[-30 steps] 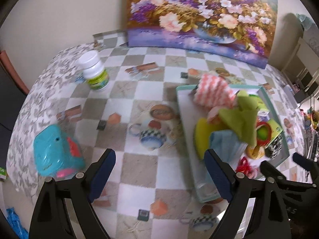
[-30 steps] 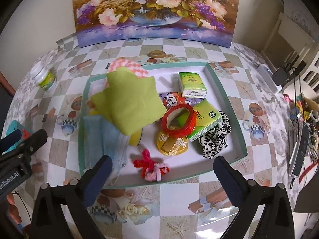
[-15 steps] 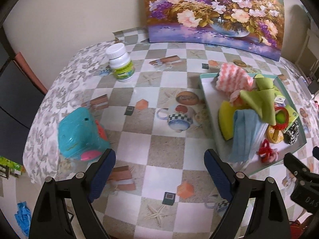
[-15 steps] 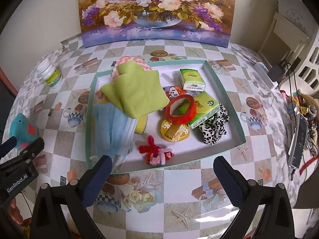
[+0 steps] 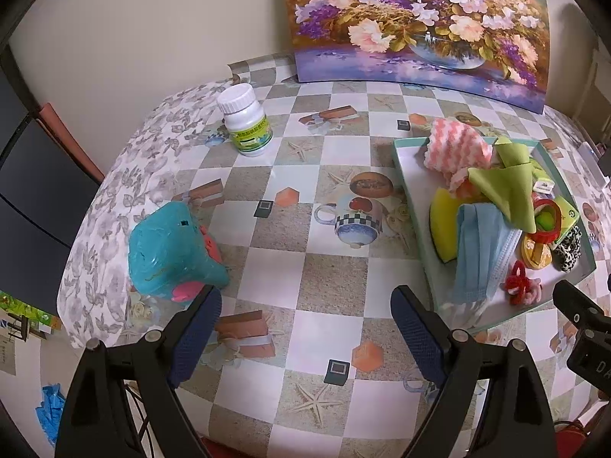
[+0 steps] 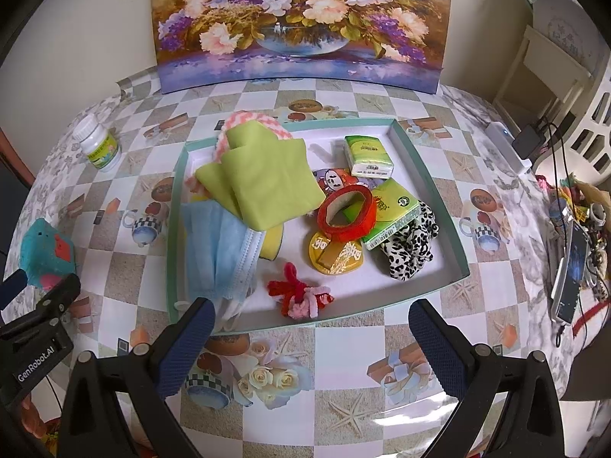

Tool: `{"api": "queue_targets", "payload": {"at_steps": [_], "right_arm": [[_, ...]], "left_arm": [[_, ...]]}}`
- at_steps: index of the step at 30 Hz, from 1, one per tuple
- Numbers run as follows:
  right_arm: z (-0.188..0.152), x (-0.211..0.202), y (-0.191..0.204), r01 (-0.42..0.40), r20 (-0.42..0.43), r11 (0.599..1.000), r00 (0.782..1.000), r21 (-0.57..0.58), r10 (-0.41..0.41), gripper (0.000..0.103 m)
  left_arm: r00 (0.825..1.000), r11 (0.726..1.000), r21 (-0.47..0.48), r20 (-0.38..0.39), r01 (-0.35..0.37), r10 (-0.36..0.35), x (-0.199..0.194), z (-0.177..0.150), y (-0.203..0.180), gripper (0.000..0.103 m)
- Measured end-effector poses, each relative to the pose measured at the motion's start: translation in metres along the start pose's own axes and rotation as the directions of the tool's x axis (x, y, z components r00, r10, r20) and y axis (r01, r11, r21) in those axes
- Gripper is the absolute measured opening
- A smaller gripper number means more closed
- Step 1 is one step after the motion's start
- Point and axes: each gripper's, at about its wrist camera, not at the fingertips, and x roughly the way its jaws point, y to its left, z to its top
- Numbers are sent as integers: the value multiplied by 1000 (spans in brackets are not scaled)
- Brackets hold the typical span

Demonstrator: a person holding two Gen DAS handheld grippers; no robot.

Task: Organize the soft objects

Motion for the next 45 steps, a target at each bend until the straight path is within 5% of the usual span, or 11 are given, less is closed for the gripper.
{"api": "queue_targets", "payload": {"at_steps": [45], "right_arm": [[1,-1,8,15,3,999,1000,-36,-15,103]], "left_arm": [[1000,999,-40,-24,-19,18,0,0,8,91]]}}
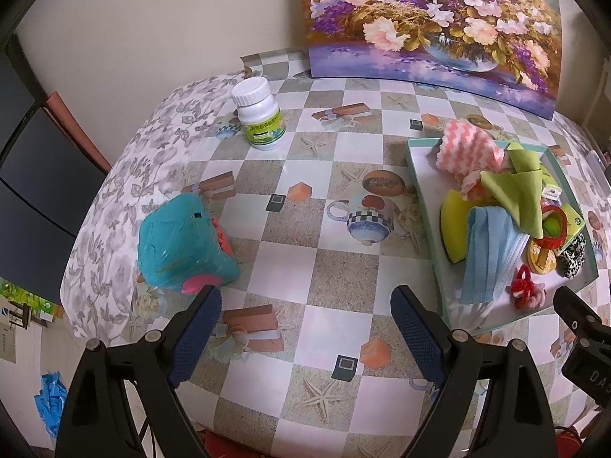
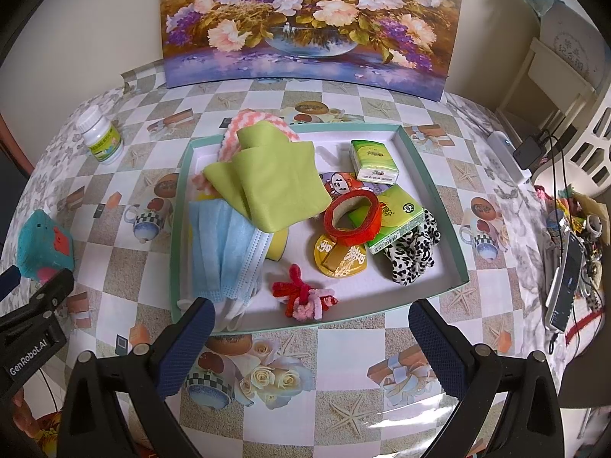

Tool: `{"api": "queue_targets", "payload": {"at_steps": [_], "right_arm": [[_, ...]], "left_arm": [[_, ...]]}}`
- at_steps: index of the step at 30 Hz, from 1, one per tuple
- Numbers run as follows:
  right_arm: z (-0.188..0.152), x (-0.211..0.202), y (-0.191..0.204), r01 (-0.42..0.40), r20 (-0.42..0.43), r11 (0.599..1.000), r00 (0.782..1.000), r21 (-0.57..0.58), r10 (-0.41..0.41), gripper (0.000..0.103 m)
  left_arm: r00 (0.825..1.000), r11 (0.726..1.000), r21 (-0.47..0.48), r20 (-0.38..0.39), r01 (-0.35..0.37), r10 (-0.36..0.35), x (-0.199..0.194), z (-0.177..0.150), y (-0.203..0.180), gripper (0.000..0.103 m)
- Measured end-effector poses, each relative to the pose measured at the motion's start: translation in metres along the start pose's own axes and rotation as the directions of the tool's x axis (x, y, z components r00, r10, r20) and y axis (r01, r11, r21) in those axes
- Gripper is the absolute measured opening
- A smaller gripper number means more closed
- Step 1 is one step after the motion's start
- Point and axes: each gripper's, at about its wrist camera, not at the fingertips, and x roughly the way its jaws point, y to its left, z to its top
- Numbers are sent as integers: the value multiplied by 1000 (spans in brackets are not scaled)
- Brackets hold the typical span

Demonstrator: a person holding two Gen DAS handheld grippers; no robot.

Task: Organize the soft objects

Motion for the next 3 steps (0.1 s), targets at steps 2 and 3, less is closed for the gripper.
{"api": "queue_targets", "payload": {"at_steps": [2,3], "right_arm": [[0,0,0,0,0,1000,1000,0,0,103],[0,0,0,0,0,1000,1000,-1,0,103]], "left_arm": [[1000,1000,-1,-1,5,-5,0,0,0,91],[1000,1000,-3,-2,7,-7,0,0,1,91]]}}
